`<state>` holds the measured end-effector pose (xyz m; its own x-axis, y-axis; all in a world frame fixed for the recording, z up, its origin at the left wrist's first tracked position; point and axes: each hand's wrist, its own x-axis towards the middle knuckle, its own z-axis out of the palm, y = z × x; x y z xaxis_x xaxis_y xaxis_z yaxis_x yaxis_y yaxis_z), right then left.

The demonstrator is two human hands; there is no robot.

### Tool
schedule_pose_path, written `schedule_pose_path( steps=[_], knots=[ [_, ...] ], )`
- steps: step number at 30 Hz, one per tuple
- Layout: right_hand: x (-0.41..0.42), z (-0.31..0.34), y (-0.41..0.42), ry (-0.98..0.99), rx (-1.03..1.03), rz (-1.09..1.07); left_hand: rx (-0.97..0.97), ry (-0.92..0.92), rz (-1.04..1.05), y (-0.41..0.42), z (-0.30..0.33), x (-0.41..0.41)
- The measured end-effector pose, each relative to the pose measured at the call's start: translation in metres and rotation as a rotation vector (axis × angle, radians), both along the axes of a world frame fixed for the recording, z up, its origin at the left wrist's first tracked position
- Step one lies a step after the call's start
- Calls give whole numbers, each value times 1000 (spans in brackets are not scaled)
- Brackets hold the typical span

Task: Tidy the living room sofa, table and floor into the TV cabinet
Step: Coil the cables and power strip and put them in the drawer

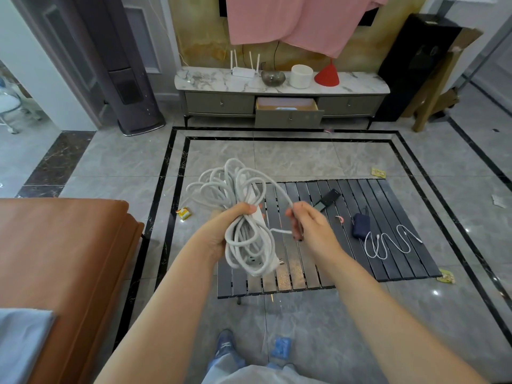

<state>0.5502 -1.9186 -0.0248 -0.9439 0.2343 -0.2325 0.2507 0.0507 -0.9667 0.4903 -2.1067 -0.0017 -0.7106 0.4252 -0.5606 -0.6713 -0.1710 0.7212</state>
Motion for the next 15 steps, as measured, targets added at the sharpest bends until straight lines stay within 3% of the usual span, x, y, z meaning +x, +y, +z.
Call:
schedule_pose_path(
  steps=[5, 12, 15],
  knots=[
    [-6, 31, -11, 175, -81, -101, -25, 108, 64, 19, -6, 4],
    [-2, 26, -22, 277, 430, 37, 27, 148, 183, 29, -4, 5],
    [2, 30, -25, 325, 488, 193, -12, 143, 244, 27, -8, 2]
  ],
)
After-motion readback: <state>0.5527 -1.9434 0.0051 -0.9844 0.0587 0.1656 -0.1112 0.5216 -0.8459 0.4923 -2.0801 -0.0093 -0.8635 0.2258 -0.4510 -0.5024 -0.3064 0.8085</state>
